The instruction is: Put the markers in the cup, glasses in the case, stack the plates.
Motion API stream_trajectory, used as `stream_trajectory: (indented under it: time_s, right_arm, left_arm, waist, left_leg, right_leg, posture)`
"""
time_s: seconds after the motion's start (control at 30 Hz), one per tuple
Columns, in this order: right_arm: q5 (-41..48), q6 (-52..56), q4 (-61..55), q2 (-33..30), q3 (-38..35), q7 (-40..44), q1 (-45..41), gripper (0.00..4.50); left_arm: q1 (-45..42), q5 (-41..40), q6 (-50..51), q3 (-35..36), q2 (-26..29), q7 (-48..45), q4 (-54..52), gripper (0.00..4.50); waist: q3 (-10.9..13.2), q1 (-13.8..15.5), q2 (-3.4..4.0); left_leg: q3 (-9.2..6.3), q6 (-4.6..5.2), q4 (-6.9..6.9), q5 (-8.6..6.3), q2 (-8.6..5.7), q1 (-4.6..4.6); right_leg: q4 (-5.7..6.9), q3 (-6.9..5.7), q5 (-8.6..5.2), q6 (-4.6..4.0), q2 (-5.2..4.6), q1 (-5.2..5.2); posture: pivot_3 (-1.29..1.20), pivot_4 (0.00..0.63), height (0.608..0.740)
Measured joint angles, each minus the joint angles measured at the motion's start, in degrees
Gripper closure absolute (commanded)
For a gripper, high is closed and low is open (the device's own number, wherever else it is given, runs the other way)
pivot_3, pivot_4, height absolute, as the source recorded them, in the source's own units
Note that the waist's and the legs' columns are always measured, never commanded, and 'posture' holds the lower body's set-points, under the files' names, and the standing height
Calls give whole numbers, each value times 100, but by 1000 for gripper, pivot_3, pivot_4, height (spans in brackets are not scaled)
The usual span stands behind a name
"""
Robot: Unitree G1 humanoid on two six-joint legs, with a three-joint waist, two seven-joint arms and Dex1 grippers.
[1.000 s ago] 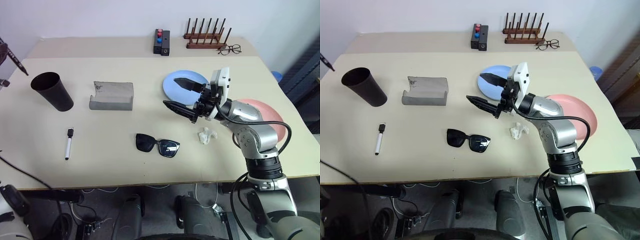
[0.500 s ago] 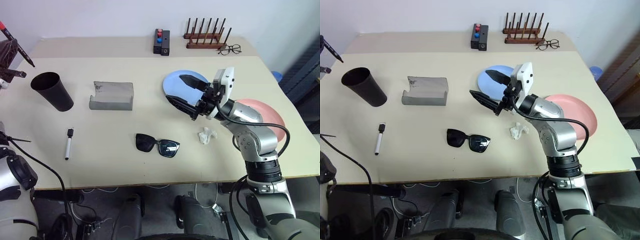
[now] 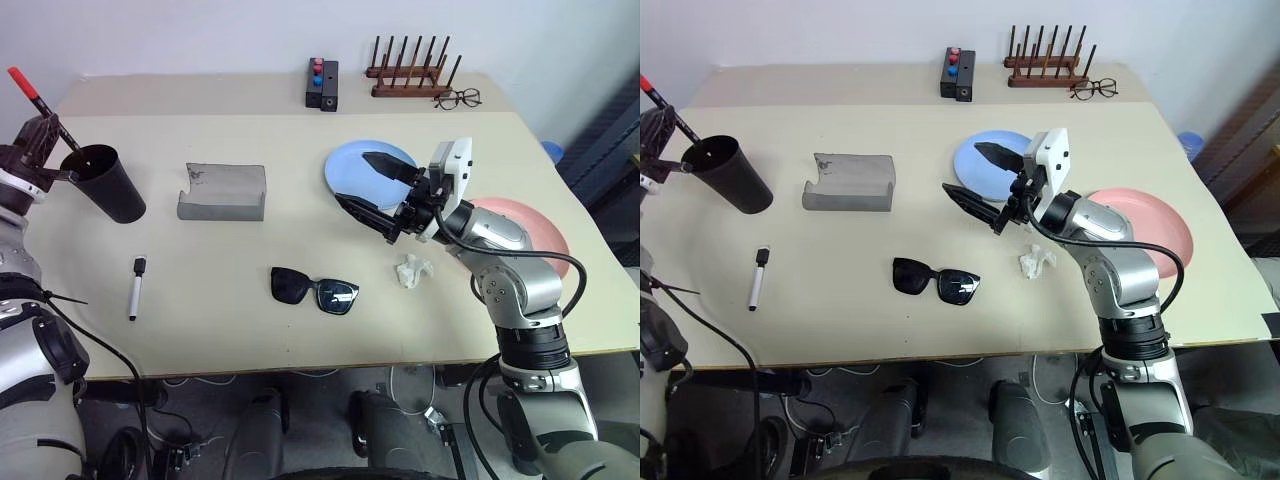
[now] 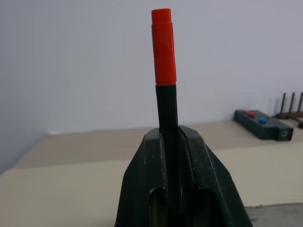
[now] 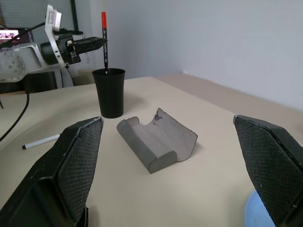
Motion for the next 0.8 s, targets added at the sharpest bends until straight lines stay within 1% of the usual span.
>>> stream_trajectory:
  time_s: [0.4, 0.5, 0.7, 0.73, 0.8]
  right_arm:
    - [-44, -2, 0, -21, 3, -12, 0, 0]
    - [-48, -5, 0, -21, 3, -28, 0, 0]
    - [-51, -7, 0, -25, 3, -47, 0, 0]
    - [-51, -7, 0, -27, 3, -49, 0, 0]
    - [-54, -8, 0, -29, 3, -51, 0, 0]
  left_arm:
    - [196, 60, -76, -65, -103, 135, 0, 4442]
    - [196, 51, -73, -64, -109, 147, 0, 3298]
    - [196, 37, -66, -62, -166, 180, 0, 330]
    - [196, 37, -66, -63, -166, 184, -1, 10]
    - [196, 37, -66, -63, -166, 190, -4, 10]
  waist:
    - [0, -8, 0]
    - [0, 0, 0]
    - [0, -5, 0]
    - [0, -7, 0]
    - [0, -7, 0]
  left_leg:
    - [0, 0, 3, 0, 0, 0]
    - [0, 0, 3, 0, 0, 0]
    - [0, 0, 3, 0, 0, 0]
    - [0, 0, 3, 0, 0, 0]
    - [0, 0, 3, 0, 0, 0]
  right_leg:
    - [0, 0, 0, 0, 0, 2]
    - [0, 0, 0, 0, 0, 2]
    - [0, 0, 0, 0, 0, 2]
    - [0, 0, 0, 0, 0, 2]
    - [0, 0, 0, 0, 0, 2]
  posture:
    - [0, 150, 740]
    - [0, 150, 740]
    - [0, 150, 740]
    - [0, 150, 740]
    - [0, 150, 740]
